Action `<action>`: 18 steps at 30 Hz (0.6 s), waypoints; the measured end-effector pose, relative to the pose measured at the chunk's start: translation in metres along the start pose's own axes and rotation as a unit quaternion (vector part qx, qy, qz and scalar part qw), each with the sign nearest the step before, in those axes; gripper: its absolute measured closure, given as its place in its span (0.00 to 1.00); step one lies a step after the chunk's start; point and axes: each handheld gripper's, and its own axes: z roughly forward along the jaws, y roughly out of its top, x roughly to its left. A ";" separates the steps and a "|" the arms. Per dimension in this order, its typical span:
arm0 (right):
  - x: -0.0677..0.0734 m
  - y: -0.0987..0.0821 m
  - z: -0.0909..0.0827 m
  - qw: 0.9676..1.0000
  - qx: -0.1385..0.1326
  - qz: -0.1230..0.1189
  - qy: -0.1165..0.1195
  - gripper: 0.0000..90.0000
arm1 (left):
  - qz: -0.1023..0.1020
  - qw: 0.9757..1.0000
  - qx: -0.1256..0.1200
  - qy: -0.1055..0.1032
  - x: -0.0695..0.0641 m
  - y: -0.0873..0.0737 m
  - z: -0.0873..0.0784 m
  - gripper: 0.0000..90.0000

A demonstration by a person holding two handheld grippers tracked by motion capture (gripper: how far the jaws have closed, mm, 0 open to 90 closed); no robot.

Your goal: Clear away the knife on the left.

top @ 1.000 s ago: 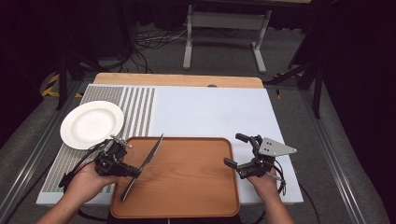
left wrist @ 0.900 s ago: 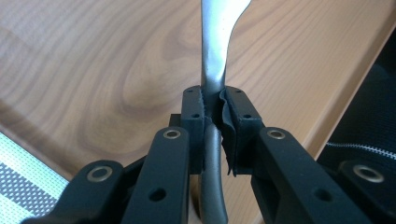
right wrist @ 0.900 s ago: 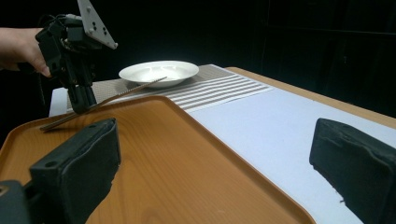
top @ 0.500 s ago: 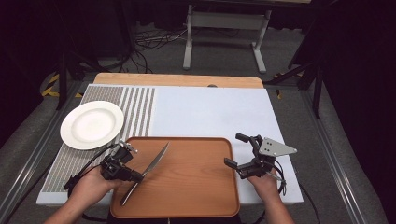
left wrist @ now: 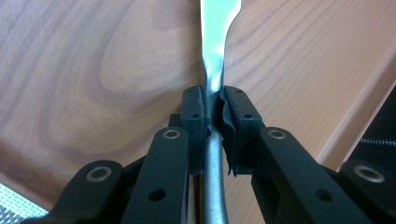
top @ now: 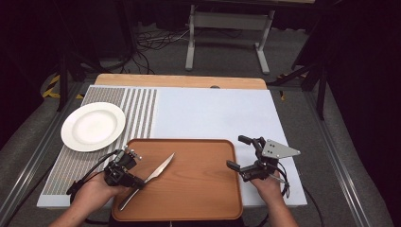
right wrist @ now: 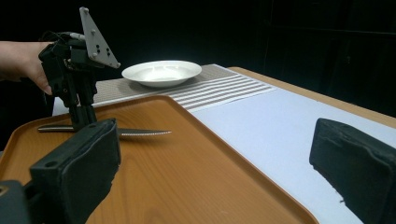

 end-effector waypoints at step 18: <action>0.000 0.000 0.000 1.000 0.000 0.002 0.002 0.03 | 0.011 1.000 0.013 0.007 -0.003 0.001 0.000 0.89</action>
